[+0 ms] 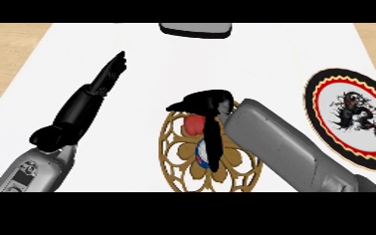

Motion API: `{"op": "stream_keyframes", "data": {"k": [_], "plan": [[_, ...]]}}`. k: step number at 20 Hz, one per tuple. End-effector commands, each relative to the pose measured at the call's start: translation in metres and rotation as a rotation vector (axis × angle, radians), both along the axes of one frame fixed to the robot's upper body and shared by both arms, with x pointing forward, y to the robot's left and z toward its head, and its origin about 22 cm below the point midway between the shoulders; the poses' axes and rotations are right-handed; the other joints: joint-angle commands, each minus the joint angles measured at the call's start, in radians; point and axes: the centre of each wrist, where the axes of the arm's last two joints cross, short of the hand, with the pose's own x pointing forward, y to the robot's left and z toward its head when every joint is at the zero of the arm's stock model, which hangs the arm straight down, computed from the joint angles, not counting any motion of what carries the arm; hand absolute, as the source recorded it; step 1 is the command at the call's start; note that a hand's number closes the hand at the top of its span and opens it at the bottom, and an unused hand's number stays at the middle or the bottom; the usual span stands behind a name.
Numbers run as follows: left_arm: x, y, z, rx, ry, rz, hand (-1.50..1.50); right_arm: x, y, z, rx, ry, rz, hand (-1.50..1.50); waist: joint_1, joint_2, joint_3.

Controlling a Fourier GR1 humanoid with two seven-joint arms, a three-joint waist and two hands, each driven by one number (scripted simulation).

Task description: Pick the can from the placemat and place it in the plate

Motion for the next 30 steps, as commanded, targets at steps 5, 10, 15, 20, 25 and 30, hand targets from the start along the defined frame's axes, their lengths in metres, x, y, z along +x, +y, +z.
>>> {"op": "stream_keyframes", "data": {"k": [5,10,15,20,25,30], "plan": [[0.000,0.010,0.001,0.009,0.023,0.005,0.00,0.024,0.069,0.013,-0.244,0.180,0.066,-1.50,-0.036,-0.005,0.000],[-0.003,0.025,-0.013,0.016,0.042,0.034,0.00,0.045,0.069,0.025,-0.380,0.259,0.117,-1.50,-0.052,-0.006,0.000],[0.004,0.024,0.006,0.003,0.014,0.043,0.00,0.064,0.071,0.052,-0.483,0.210,0.111,-1.50,-0.057,-0.004,0.001],[0.002,0.015,0.006,-0.004,0.006,0.023,0.00,0.068,0.062,0.034,-0.475,0.230,0.017,-1.50,-0.033,0.001,0.001],[0.007,0.017,0.011,0.002,0.014,0.030,0.00,0.079,0.056,0.044,-0.443,0.296,0.060,-1.50,-0.043,0.000,0.001],[0.006,0.016,-0.006,0.011,0.009,0.026,0.00,0.073,0.055,0.029,-0.479,0.313,0.101,-1.50,-0.045,0.001,0.001]]}}
